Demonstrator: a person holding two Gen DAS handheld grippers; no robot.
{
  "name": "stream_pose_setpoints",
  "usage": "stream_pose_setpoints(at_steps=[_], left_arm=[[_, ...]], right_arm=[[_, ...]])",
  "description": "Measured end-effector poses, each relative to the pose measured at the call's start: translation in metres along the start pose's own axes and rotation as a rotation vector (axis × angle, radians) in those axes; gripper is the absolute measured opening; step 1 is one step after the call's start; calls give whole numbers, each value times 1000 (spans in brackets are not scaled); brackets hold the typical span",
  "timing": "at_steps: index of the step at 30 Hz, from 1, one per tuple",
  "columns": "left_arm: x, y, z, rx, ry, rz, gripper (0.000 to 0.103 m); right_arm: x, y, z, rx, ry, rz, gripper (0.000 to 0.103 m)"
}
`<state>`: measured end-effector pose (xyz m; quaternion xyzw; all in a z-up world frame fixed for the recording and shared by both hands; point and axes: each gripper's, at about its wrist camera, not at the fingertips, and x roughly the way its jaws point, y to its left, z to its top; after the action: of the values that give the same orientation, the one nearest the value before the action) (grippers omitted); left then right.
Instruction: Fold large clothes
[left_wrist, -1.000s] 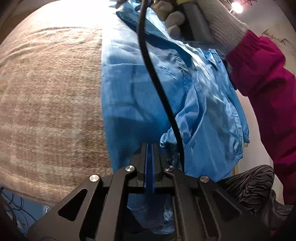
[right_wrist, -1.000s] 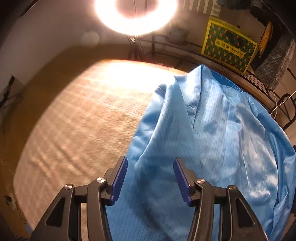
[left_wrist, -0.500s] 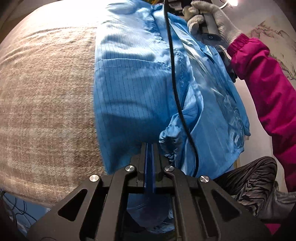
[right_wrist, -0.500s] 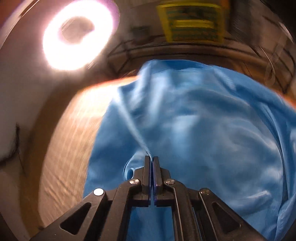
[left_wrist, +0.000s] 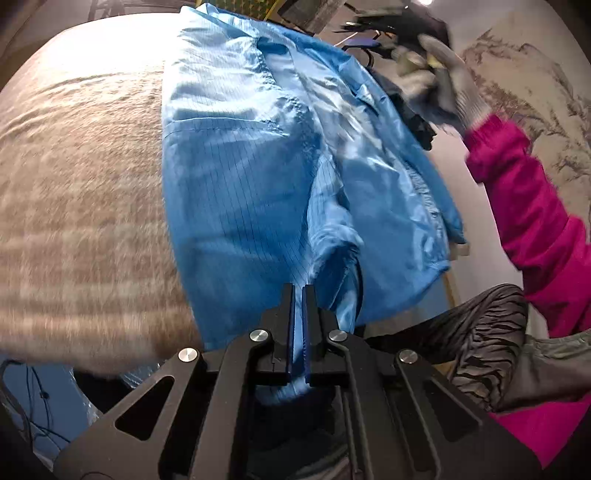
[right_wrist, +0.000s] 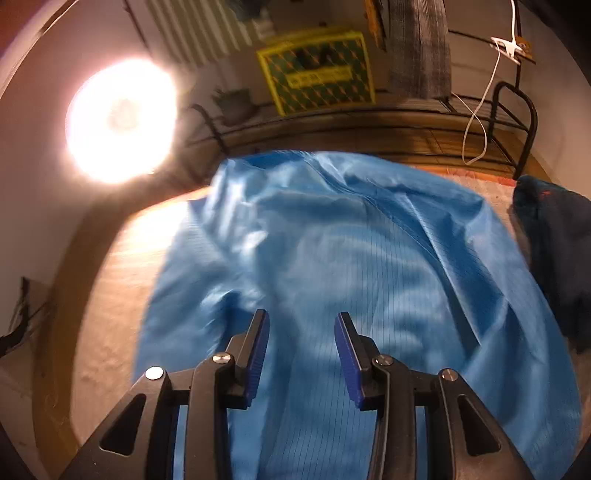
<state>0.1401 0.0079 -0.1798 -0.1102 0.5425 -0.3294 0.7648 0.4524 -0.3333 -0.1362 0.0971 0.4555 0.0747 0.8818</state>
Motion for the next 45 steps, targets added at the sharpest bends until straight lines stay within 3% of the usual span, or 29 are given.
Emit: stream_pose_setpoints(at_steps=[8, 10, 11, 14, 17, 20, 25, 26, 28, 30, 31, 32, 34, 35, 36, 39, 41, 42, 44, 45], left_arm=[[-19, 18, -8, -104, -71, 34, 1], [-19, 23, -8, -126, -74, 53, 1], [-17, 25, -8, -135, -74, 64, 1], [-6, 31, -9, -158, -61, 83, 1], [4, 33, -10, -161, -40, 95, 1], [10, 30, -9, -149, -25, 119, 1], [11, 34, -10, -171, -28, 128, 3], [11, 37, -11, -186, -29, 121, 5], [9, 42, -12, -217, -41, 93, 32], [7, 45, -12, -236, -56, 83, 45], [8, 45, -12, -238, -57, 83, 45], [10, 45, -12, -240, -50, 79, 45], [15, 47, -13, -249, -35, 61, 45], [15, 47, -13, -251, -42, 59, 45], [15, 47, -13, -251, -45, 55, 45], [15, 49, -13, -264, -48, 45, 44], [16, 50, -14, -265, -45, 44, 27], [19, 52, -14, -267, -33, 40, 11], [20, 54, -14, -274, -33, 32, 5], [19, 53, -13, -271, -36, 34, 4]], right_arm=[[-101, 35, -87, -51, -19, 143, 39], [-112, 43, -118, -74, -2, 153, 46], [-116, 48, -134, -79, 4, 154, 55], [-114, 61, -173, -77, 20, 187, 55], [-95, 78, -199, -77, 49, 227, 40], [-64, 97, -225, -106, 115, 230, 34], [-34, 108, -270, -238, 221, 121, 34], [-32, 104, -280, -254, 247, 92, 34], [-30, 96, -292, -272, 280, 62, 34], [-34, 88, -298, -281, 296, 45, 34], [-38, 85, -298, -281, 289, 39, 34], [-41, 81, -296, -272, 279, 40, 36], [-53, 74, -290, -220, 257, 83, 52], [-57, 69, -287, -174, 247, 121, 68], [-60, 65, -285, -129, 239, 158, 76], [-56, 60, -282, -58, 258, 236, 71], [-42, 64, -289, -52, 298, 257, 57], [-35, 66, -293, -59, 323, 255, 46], [-28, 70, -299, -67, 330, 253, 40], [-29, 74, -299, -80, 322, 264, 28]])
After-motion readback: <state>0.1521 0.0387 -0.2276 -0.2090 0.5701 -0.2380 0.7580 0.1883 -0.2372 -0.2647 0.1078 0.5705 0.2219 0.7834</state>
